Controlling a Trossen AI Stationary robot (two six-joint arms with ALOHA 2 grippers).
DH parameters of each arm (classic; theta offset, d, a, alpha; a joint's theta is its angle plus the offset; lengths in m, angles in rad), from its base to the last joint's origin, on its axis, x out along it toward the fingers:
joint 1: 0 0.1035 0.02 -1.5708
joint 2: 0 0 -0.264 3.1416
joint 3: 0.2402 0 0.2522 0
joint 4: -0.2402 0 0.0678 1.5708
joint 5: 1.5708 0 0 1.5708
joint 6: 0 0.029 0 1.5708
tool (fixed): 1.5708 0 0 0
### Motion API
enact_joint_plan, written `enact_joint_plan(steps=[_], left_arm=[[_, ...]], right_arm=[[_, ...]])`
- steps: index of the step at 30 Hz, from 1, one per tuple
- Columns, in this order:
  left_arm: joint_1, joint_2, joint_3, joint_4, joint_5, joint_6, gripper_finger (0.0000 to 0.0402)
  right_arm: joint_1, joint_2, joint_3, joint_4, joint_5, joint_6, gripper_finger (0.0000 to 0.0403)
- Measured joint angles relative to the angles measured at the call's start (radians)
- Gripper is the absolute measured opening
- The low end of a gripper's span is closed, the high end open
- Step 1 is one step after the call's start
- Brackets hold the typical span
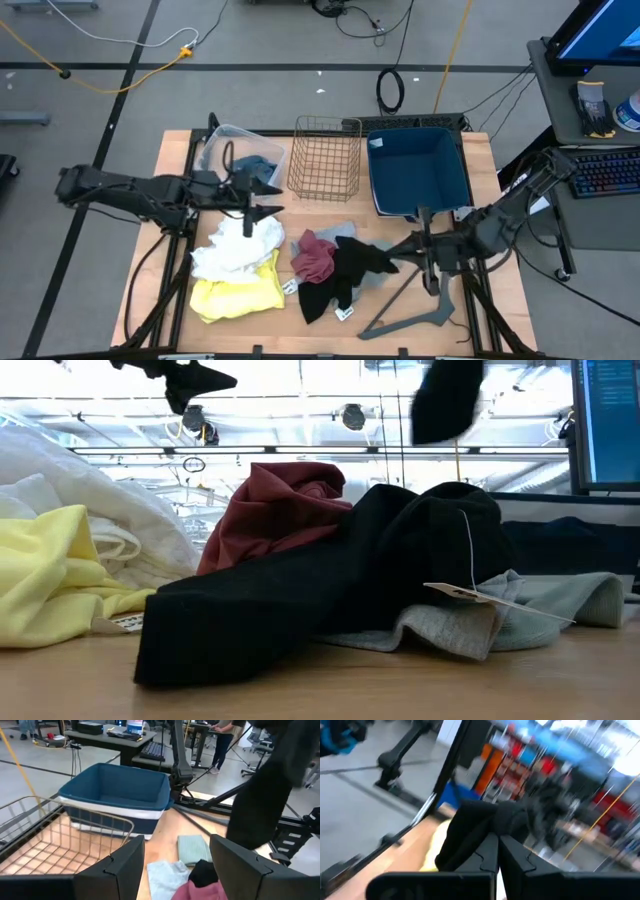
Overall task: Pick & Place Cloths
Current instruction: Put the black sock into the transparent bin
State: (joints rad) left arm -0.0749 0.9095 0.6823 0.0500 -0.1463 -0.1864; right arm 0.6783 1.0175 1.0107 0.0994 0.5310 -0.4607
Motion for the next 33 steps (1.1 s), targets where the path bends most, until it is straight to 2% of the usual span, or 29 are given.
enact_joint_plan(steps=[4, 8, 12, 19, 23, 30, 33], left_arm=[[0.000, 0.083, 0.000, 0.122, 0.038, -0.001, 0.0225], [0.000, 0.171, 0.000, 0.265, 0.099, -0.007, 0.0225], [0.000, 0.256, 0.000, 0.399, 0.151, -0.006, 0.0225], [0.000, 0.397, 0.000, 0.625, 0.180, 0.001, 0.0226], [0.000, 0.468, 0.000, 0.755, 0.219, 0.003, 0.0227], [-0.021, 0.533, -0.001, 0.869, 0.228, 0.001, 0.0269], [-0.027, 0.546, 0.014, 0.889, 0.226, 0.001, 0.0291]], right_arm=[[-0.031, 0.000, 0.000, 0.135, -0.003, -0.149, 0.0000], [-0.065, 0.000, 0.000, 0.240, -0.005, -0.228, 0.0000], [-0.096, 0.008, 0.000, 0.288, -0.008, -0.261, 0.0000], [-0.149, 0.058, 0.000, 0.353, -0.016, -0.263, 0.0000], [-0.192, 0.099, 0.000, 0.396, -0.086, -0.263, 0.0000], [-0.250, 0.170, 0.000, 0.504, -0.096, -0.266, 0.0000], [-0.274, 0.198, 0.000, 0.543, -0.143, -0.252, 0.0000]])
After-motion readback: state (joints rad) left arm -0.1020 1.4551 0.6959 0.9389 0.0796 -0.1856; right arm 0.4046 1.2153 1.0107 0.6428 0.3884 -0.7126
